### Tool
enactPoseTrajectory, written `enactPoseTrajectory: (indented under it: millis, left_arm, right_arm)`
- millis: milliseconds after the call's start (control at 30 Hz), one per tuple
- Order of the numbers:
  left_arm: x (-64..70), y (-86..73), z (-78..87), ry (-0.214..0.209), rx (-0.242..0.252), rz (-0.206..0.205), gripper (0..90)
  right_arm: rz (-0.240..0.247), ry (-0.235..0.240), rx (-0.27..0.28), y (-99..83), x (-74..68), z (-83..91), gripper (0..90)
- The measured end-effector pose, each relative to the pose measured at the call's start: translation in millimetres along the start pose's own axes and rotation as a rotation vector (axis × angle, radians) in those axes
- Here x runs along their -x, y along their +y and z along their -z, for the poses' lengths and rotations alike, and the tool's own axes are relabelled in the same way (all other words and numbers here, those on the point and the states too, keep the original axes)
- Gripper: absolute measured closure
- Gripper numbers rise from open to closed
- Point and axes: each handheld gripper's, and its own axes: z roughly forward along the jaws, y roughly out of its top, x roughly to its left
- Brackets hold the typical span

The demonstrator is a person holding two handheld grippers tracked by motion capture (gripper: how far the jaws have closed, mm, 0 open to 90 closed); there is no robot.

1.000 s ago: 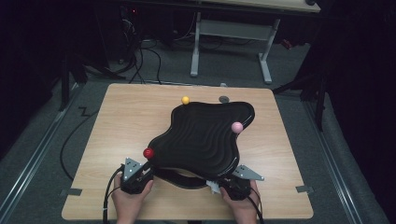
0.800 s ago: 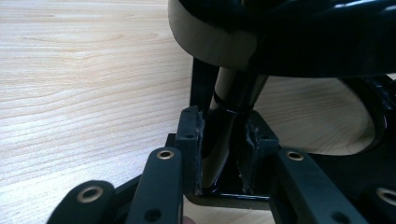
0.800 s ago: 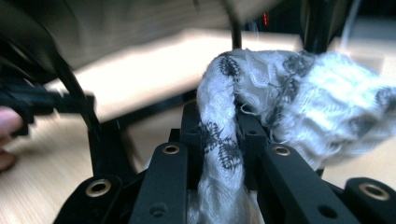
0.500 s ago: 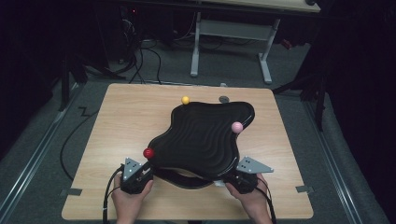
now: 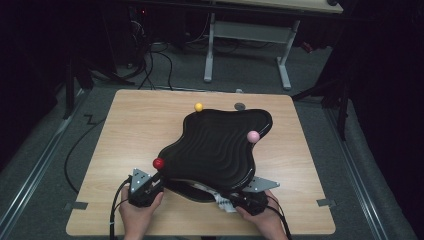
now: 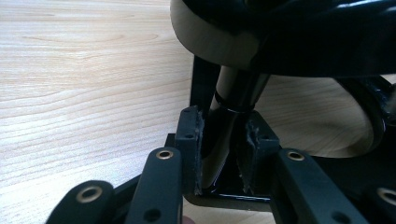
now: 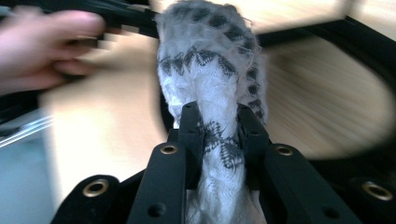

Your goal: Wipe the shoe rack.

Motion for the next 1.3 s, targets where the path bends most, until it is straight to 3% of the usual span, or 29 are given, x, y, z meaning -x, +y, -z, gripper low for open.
enactPoseTrajectory:
  millis: [33, 67, 100, 133, 167, 200, 233, 267, 433, 667, 833, 1033, 1067, 1133, 1167, 1200, 1300]
  left_arm:
    - [-0.1, 0.0, 0.0, 0.000, 0.000, -0.001, 71.6]
    - [-0.1, 0.0, 0.0, 0.000, 0.000, -0.001, 71.6]
    - [-0.2, 0.1, 0.0, -0.001, -0.001, -0.001, 71.6]
    - [-0.3, 0.1, 0.0, -0.002, -0.001, -0.001, 71.6]
    - [-0.4, 0.2, 0.0, -0.002, -0.002, -0.001, 71.6]
    - [-0.4, 0.2, 0.0, -0.002, -0.002, -0.001, 71.6]
    - [-0.4, 0.4, 0.0, -0.003, -0.002, -0.002, 71.6]
    - [-0.4, 0.4, -0.1, -0.003, -0.003, -0.002, 71.6]
    - [-0.5, 0.3, 0.0, -0.003, -0.003, -0.003, 71.6]
    - [-0.5, 0.0, -0.1, -0.003, -0.001, -0.003, 71.6]
    - [-0.5, -0.1, -0.1, -0.004, 0.000, -0.003, 71.6]
    - [-0.7, -0.1, -0.1, -0.005, 0.000, -0.002, 71.6]
    - [-0.8, -0.1, -0.1, -0.005, 0.000, -0.001, 71.5]
    - [-0.8, 0.0, -0.1, -0.005, 0.000, -0.001, 71.5]
    - [-0.9, 0.0, -0.1, -0.006, -0.001, -0.001, 71.5]
    - [-0.9, 0.0, -0.1, -0.007, -0.001, -0.001, 71.5]
    - [-1.0, 0.0, -0.1, -0.007, 0.000, -0.001, 71.5]
  right_arm:
    - [-0.034, -0.054, -0.008, -3.0, 3.2, 0.4, 76.2]
    - [-0.034, -0.054, -0.008, -3.0, 3.2, 0.4, 76.2]
    - [-0.079, -0.111, -0.011, -6.4, 6.9, 1.7, 76.4]
    - [-0.245, -0.209, 0.004, -13.4, 14.9, 8.8, 77.0]
    - [-0.299, -0.227, 0.021, -15.4, 17.1, 11.7, 77.3]
    - [-0.299, -0.227, 0.021, -15.4, 17.1, 11.7, 77.3]
    - [-0.348, -0.251, 0.034, -17.2, 18.6, 15.1, 77.4]
    - [-0.353, -0.292, 0.041, -16.6, 17.1, 19.1, 77.5]
    - [-0.315, -0.299, 0.080, -7.2, 13.3, 23.0, 77.5]
    - [-0.232, -0.313, 0.256, 29.0, 7.7, 53.9, 77.5]
    - [-0.177, -0.333, 0.310, 40.9, 1.8, 66.0, 77.5]
    - [-0.225, -0.340, 0.236, 20.2, 13.9, 51.8, 77.5]
    - [-0.242, -0.335, 0.166, 8.9, 18.3, 41.5, 77.4]
    - [-0.249, -0.335, 0.139, 4.3, 20.0, 37.4, 77.5]
    - [-0.265, -0.328, 0.093, -3.4, 23.1, 30.2, 77.4]
    - [-0.292, -0.326, 0.014, -14.8, 28.8, 19.5, 77.4]
    - [-0.325, -0.311, 0.011, -20.9, 33.2, 17.1, 77.4]
